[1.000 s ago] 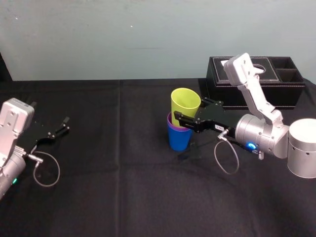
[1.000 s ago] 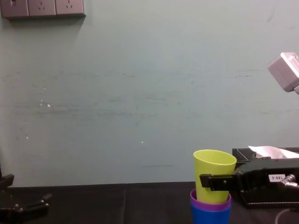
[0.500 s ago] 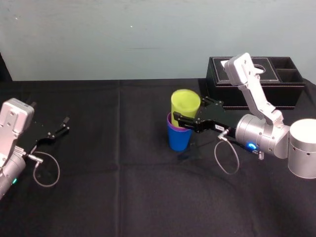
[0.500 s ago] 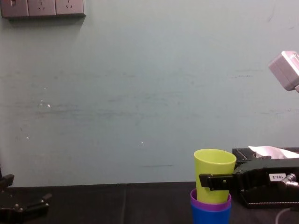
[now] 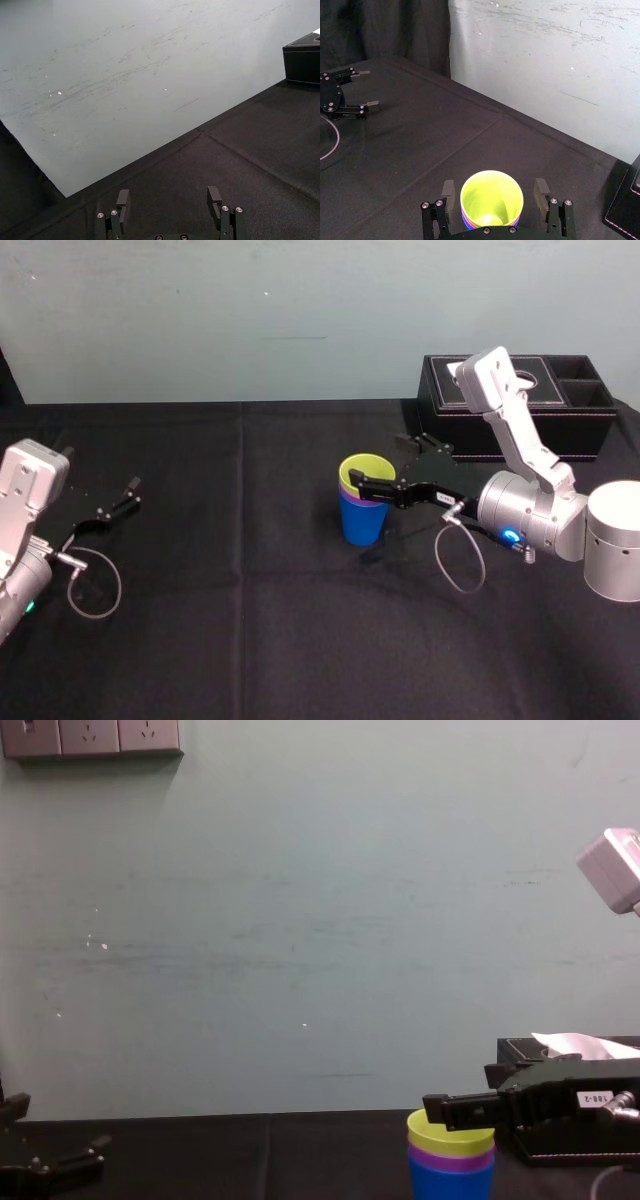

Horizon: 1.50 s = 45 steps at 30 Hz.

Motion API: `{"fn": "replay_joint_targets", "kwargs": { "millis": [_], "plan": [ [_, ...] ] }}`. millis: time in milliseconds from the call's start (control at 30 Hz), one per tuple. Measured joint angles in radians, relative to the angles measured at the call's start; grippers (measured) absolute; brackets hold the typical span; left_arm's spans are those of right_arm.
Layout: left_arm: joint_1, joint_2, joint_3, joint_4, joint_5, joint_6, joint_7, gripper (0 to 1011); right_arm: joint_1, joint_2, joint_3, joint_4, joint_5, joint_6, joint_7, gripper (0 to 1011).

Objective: Stack the three plastic cups sequentially using one hand.

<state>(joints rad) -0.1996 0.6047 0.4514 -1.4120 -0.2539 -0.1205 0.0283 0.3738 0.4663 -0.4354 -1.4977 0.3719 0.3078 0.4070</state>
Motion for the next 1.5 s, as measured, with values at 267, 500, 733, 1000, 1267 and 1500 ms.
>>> {"fn": "replay_joint_targets", "kwargs": {
  "millis": [267,500,733,1000,1267,1500],
  "plan": [
    [0.0,0.0,0.0,0.0,0.0,0.0,0.0,1010,-0.001,0.0,0.0,-0.001,0.001,0.0,-0.001,1004],
    [0.0,0.0,0.0,0.0,0.0,0.0,0.0,1010,-0.039,0.0,0.043,-0.059,0.017,-0.016,-0.028,1004],
    [0.0,0.0,0.0,0.0,0.0,0.0,0.0,1010,-0.094,0.015,0.102,-0.11,0.038,-0.044,-0.058,1004],
    [0.0,0.0,0.0,0.0,0.0,0.0,0.0,1010,-0.156,0.037,0.167,-0.138,0.048,-0.09,-0.084,1004],
    [0.0,0.0,0.0,0.0,0.0,0.0,0.0,1010,-0.201,0.053,0.205,-0.128,0.039,-0.133,-0.089,1004],
    [0.0,0.0,0.0,0.0,0.0,0.0,0.0,1010,-0.233,0.06,0.226,-0.115,0.029,-0.154,-0.085,1004]
  ]
}}
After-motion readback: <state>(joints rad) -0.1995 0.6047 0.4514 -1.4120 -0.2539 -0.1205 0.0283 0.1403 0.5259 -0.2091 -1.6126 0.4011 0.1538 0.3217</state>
